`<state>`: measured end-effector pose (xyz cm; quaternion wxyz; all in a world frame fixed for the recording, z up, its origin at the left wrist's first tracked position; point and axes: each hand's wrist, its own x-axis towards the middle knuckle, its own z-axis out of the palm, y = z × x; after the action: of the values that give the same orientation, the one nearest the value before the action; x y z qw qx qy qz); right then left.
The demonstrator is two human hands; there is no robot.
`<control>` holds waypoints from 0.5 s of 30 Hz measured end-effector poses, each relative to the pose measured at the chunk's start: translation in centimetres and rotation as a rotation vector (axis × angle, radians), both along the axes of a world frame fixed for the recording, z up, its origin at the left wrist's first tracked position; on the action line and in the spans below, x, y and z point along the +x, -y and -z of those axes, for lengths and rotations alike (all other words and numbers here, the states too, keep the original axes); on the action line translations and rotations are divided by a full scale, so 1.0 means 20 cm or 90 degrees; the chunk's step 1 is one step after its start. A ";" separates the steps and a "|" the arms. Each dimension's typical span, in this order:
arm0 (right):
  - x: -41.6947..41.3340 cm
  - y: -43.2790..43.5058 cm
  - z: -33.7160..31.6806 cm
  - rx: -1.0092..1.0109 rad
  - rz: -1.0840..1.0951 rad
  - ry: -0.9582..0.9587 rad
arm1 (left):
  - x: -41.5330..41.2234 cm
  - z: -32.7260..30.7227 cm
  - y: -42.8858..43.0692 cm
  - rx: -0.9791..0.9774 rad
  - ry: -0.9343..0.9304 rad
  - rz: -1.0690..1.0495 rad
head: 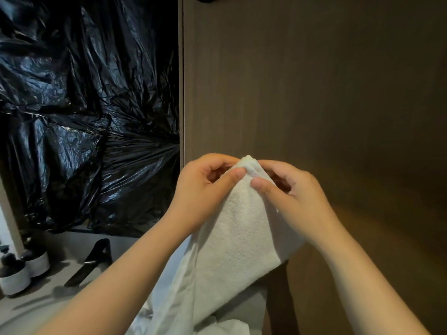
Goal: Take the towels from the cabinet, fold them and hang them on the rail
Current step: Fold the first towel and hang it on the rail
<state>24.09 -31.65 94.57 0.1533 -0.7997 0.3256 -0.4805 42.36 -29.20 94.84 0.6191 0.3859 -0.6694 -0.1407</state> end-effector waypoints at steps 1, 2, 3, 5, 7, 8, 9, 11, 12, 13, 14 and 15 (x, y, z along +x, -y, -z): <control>0.01 -0.01 0.00 -0.008 -0.005 0.008 | 0.00 0.01 0.00 0.006 -0.014 0.003; 0.03 -0.02 0.01 -0.014 -0.004 0.013 | 0.00 0.02 -0.01 0.011 -0.030 0.007; 0.04 -0.02 0.02 -0.017 0.004 0.017 | 0.00 0.03 -0.01 0.015 -0.048 0.011; 0.06 -0.02 0.04 -0.020 0.031 0.017 | -0.01 0.06 -0.02 0.030 -0.072 0.021; 0.07 -0.01 0.07 -0.026 0.061 0.004 | 0.00 0.11 -0.03 0.057 -0.078 0.044; 0.07 -0.01 0.08 -0.031 0.073 0.002 | 0.01 0.15 -0.03 0.079 -0.076 0.057; 0.07 0.00 0.08 -0.036 0.082 0.004 | 0.03 0.19 -0.04 0.108 -0.069 0.066; 0.05 0.00 0.09 -0.042 0.096 0.010 | 0.06 0.31 -0.05 0.177 -0.025 0.069; 0.04 0.00 0.09 -0.043 0.104 0.005 | 0.08 0.37 -0.05 0.207 0.008 0.063; 0.04 0.00 0.09 -0.046 0.112 -0.002 | 0.09 0.42 -0.06 0.228 0.041 0.051; 0.03 0.00 0.09 -0.047 0.119 -0.008 | 0.11 0.47 -0.05 0.242 0.066 0.040; 0.03 0.00 0.10 -0.046 0.125 -0.012 | 0.12 0.51 -0.05 0.249 0.082 0.031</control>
<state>24.77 -31.61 92.66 0.0736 -0.7737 0.3862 -0.4969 44.78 -28.21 84.72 0.4844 0.4909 -0.6766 -0.2580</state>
